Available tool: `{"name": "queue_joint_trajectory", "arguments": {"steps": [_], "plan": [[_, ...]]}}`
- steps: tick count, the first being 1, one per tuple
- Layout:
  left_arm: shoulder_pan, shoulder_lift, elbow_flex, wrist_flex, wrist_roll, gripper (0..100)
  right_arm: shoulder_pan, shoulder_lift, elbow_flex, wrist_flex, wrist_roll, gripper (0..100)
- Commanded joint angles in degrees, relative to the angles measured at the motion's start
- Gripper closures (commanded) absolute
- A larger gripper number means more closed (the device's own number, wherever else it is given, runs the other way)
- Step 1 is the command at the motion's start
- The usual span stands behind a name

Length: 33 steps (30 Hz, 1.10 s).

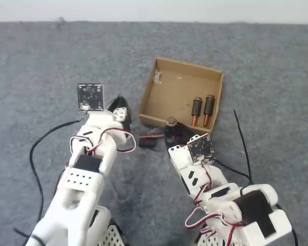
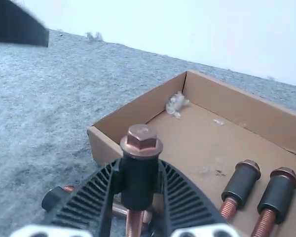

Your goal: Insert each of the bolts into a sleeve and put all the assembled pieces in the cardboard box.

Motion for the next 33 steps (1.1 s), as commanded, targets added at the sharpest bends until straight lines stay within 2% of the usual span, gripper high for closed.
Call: {"name": "queue_joint_trajectory", "arguments": {"steps": [1,8,22,33], "plan": [[-2.81,5.98,-0.57,-1.23,0.18,99,0.84,-0.48,1.05,-1.27,-0.18,99.2],[-9.49,12.04,-2.33,-1.41,0.18,99,0.84,-0.75,1.14,-1.19,-0.18,99.2],[-10.02,24.62,-10.95,-1.14,0.18,99,5.58,-1.1,1.05,-1.8,3.34,99.2],[-10.81,24.88,-11.3,-1.14,0.18,99,5.85,-1.19,0.79,-1.8,3.52,99.2]]}}
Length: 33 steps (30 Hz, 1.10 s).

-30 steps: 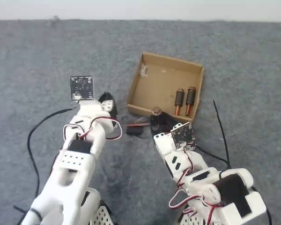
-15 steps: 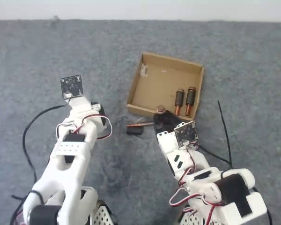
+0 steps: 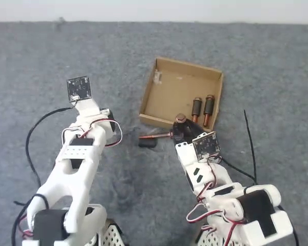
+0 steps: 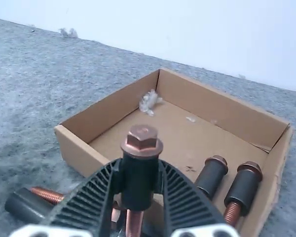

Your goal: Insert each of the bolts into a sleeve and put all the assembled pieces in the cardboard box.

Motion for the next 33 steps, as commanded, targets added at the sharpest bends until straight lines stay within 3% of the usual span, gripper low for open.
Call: {"name": "queue_joint_trajectory", "arguments": {"steps": [1,4,10,20,27,33], "plan": [[-0.26,-0.09,-2.77,-0.97,0.26,99,0.84,-1.54,0.79,-1.8,1.05,99.2],[-0.26,-0.09,-2.77,-0.97,0.26,99,0.92,-4.18,1.14,-0.92,1.05,99.2],[-0.26,-0.09,-2.77,-0.97,0.26,99,4.79,-13.76,0.97,10.77,0.88,99.2],[-0.26,-0.09,-2.77,-0.97,0.26,99,8.92,-38.73,0.62,41.36,0.7,99.2],[-0.26,-0.09,-2.77,-0.97,0.26,99,10.77,-52.44,-7.38,74.15,0.62,99.2],[-0.26,-0.09,-2.77,-0.97,0.26,99,10.77,-51.03,-12.04,80.22,0.7,99.2]]}}
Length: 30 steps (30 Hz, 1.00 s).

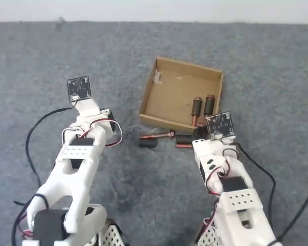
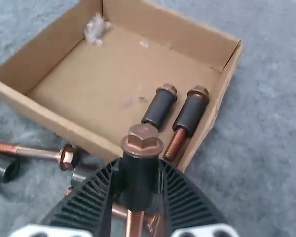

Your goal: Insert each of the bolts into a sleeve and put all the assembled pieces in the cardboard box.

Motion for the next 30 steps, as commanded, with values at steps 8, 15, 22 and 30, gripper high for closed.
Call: {"name": "queue_joint_trajectory", "arguments": {"steps": [8,15,22,30], "plan": [[-0.26,-0.09,-2.77,-0.97,0.26,99,3.3,15.6,-21.01,9.63,-0.35,99.2],[-0.26,-0.09,-2.77,-0.97,0.26,99,5.14,30.73,-41.14,22.11,-2.55,99.2],[-0.26,0.0,-2.86,-1.05,0.26,99,5.05,41.63,-60.31,34.15,-2.73,99.2],[-0.26,0.09,-2.86,-1.14,0.26,99,4.62,54.64,-81.76,44.88,-2.81,99.2]]}}
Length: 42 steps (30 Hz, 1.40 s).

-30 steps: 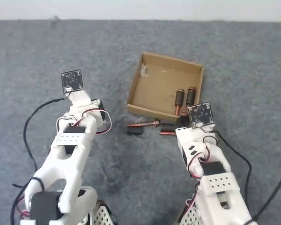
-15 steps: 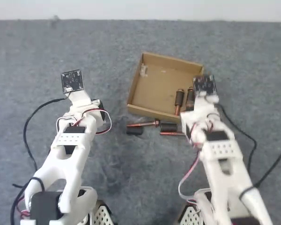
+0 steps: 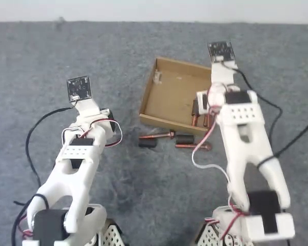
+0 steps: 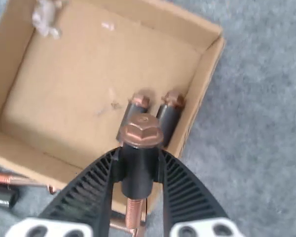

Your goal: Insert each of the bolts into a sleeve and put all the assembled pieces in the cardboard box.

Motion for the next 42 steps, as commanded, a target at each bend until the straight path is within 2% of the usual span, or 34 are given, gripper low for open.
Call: {"name": "queue_joint_trajectory", "arguments": {"steps": [1,7,17,27,33,42], "plan": [[-0.26,0.09,-2.86,-1.14,0.26,99,0.4,3.47,-12.04,2.95,-0.97,99.2],[-0.26,0.09,-2.86,-1.14,0.26,99,-2.24,14.81,-24.44,7.78,-6.59,99.2],[-0.26,0.09,-2.86,-1.14,0.26,99,-5.58,30.02,-36.4,7.6,-12.13,99.2],[-0.18,0.09,-2.86,-1.23,0.26,99,-5.85,40.57,-43.96,7.69,-12.04,98.5],[-0.18,0.09,-2.86,-1.23,0.26,99,-6.46,41.63,-45.45,11.12,-11.87,85.3],[-0.18,0.18,-2.86,-1.23,0.26,99,-7.6,41.1,-45.45,13.49,-11.78,94.4]]}}
